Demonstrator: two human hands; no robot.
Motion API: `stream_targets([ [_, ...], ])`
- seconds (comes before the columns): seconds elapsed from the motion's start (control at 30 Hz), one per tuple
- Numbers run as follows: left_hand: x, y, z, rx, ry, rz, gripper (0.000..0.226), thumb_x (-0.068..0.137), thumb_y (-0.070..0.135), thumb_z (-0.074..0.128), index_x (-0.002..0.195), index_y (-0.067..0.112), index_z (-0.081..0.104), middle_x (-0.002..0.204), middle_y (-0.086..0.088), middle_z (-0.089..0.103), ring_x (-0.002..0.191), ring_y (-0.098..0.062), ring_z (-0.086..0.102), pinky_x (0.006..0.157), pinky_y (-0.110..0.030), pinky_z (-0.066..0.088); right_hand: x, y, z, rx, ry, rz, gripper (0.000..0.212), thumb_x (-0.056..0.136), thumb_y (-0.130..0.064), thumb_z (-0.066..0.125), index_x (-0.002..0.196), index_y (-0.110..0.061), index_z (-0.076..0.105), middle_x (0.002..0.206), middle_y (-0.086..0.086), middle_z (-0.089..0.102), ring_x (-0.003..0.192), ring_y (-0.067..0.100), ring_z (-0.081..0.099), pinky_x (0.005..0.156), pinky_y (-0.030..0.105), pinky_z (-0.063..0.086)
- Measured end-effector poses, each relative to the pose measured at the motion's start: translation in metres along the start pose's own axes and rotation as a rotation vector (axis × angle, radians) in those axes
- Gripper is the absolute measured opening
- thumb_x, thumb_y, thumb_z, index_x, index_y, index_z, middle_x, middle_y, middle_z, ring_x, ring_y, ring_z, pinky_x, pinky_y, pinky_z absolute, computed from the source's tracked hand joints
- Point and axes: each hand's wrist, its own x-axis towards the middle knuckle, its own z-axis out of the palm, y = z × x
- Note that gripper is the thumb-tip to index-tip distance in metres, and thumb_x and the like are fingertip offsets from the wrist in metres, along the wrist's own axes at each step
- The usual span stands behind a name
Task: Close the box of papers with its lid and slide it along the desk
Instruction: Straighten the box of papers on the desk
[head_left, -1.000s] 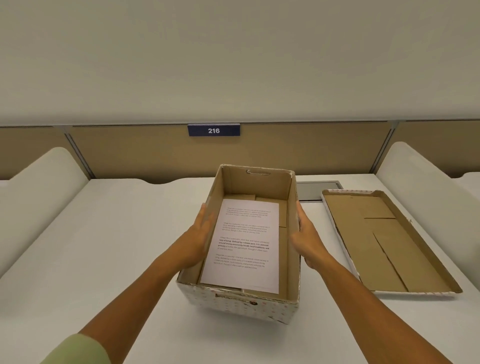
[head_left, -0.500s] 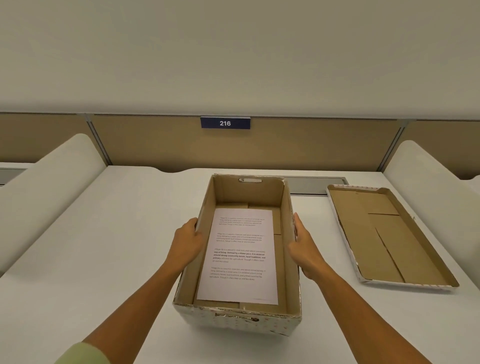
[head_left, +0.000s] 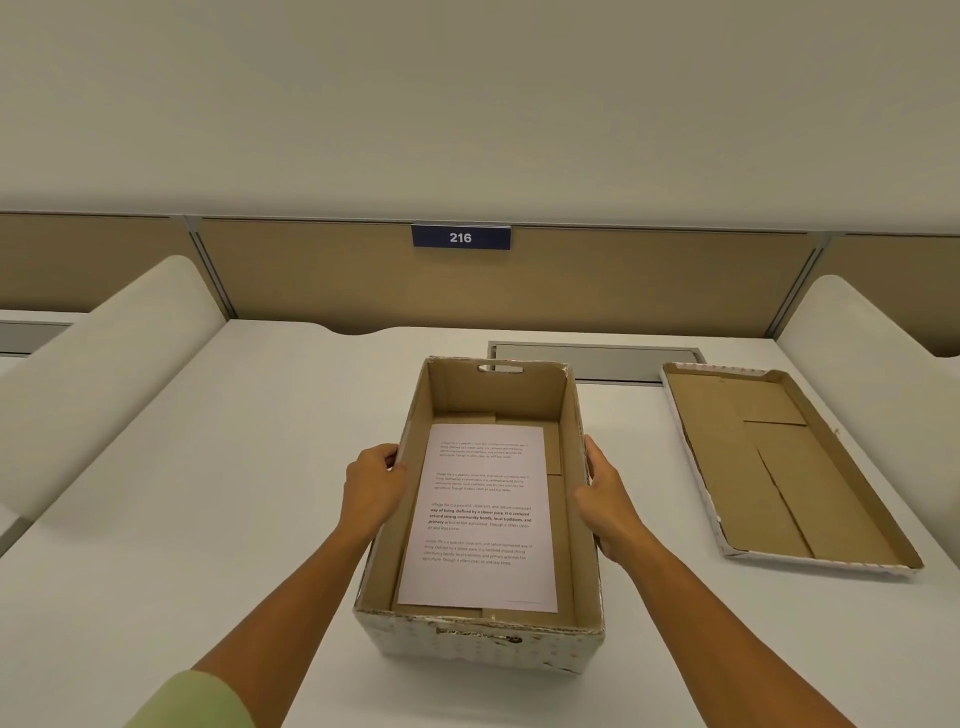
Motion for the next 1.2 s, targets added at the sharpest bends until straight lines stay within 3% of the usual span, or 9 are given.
stream_targets([
  [0.23,-0.003,-0.003,0.002,-0.027,0.016,-0.042,0.018,0.096,0.025,0.056,0.098,0.013,0.069,0.092,-0.002,0.071,0.075,-0.014,0.065,0.071,-0.029,0.052,-0.004,0.007,0.001,-0.085,0.115,-0.027,0.056,0.097,-0.035,0.055,0.149,-0.03,0.034,0.155,-0.001,0.039,0.138,0.03,0.042,0.101,0.049,0.045],
  [0.37,-0.004,-0.005,-0.002,-0.076,0.016,-0.068,0.02,0.094,0.026,0.058,0.101,0.012,0.071,0.094,-0.007,0.073,0.08,-0.02,0.069,0.078,-0.039,0.058,-0.008,0.007,-0.002,-0.093,0.222,-0.073,0.045,0.095,-0.034,0.06,0.138,-0.022,0.055,0.139,0.002,0.059,0.124,0.028,0.057,0.094,0.043,0.051],
  [0.53,-0.005,-0.001,-0.006,-0.086,0.032,-0.07,0.027,0.092,0.025,0.061,0.113,0.01,0.069,0.105,-0.009,0.073,0.094,-0.025,0.069,0.087,-0.044,0.056,-0.01,0.005,-0.008,-0.081,0.291,-0.095,0.036,0.092,-0.028,0.066,0.126,-0.016,0.066,0.124,0.004,0.068,0.112,0.024,0.065,0.09,0.038,0.053],
  [0.7,-0.005,0.014,-0.004,0.01,0.078,0.046,0.042,0.092,0.029,0.062,0.13,0.011,0.056,0.13,-0.011,0.062,0.114,-0.032,0.062,0.093,-0.045,0.051,-0.009,0.003,-0.017,-0.043,0.308,-0.104,0.029,0.092,-0.024,0.066,0.12,-0.016,0.069,0.119,0.004,0.07,0.106,0.021,0.065,0.09,0.038,0.054],
  [0.83,-0.007,0.027,0.004,0.134,0.04,0.155,0.046,0.092,0.034,0.059,0.134,0.015,0.052,0.136,-0.009,0.058,0.119,-0.031,0.059,0.099,-0.049,0.048,-0.01,0.0,-0.03,0.011,0.319,-0.111,0.027,0.093,-0.024,0.064,0.119,-0.016,0.069,0.119,0.004,0.069,0.107,0.023,0.066,0.091,0.046,0.057],
  [1.0,-0.017,0.037,0.016,0.328,0.079,0.209,0.049,0.092,0.041,0.057,0.133,0.016,0.051,0.135,-0.01,0.058,0.117,-0.031,0.059,0.095,-0.045,0.048,-0.011,0.001,-0.051,0.064,0.327,-0.109,0.026,0.093,-0.023,0.064,0.118,-0.017,0.069,0.116,0.003,0.07,0.103,0.021,0.066,0.086,0.041,0.059],
  [1.2,-0.028,0.069,0.036,0.293,0.058,0.301,0.047,0.092,0.041,0.056,0.133,0.019,0.052,0.136,-0.005,0.057,0.119,-0.025,0.057,0.1,-0.041,0.046,-0.013,0.01,-0.08,0.102,0.33,-0.102,0.021,0.093,-0.025,0.065,0.113,-0.02,0.069,0.112,0.002,0.07,0.1,0.021,0.067,0.083,0.041,0.06],
])
